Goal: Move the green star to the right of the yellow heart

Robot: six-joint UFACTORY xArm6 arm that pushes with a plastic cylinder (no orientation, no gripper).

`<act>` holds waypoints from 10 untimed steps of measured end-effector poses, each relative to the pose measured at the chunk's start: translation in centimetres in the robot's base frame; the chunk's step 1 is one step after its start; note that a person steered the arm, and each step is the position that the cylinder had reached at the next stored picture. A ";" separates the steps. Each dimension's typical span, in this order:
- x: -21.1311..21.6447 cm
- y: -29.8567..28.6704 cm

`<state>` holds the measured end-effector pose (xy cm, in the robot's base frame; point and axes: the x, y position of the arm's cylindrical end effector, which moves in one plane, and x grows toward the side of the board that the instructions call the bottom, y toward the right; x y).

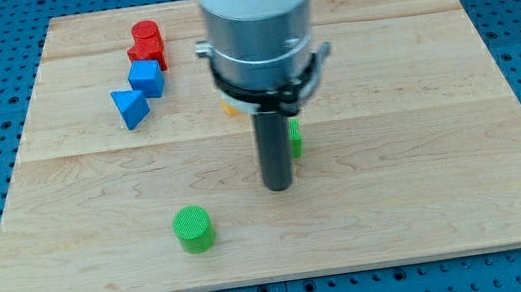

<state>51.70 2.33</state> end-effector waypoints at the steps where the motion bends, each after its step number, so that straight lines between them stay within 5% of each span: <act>1: -4.4 2.7; 2: -5.8 7.4; 3: -1.2 5.8; 4: -1.2 1.5; 8: -10.2 1.2; 9: -2.8 1.9; 10: 9.8 -1.0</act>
<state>61.48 1.32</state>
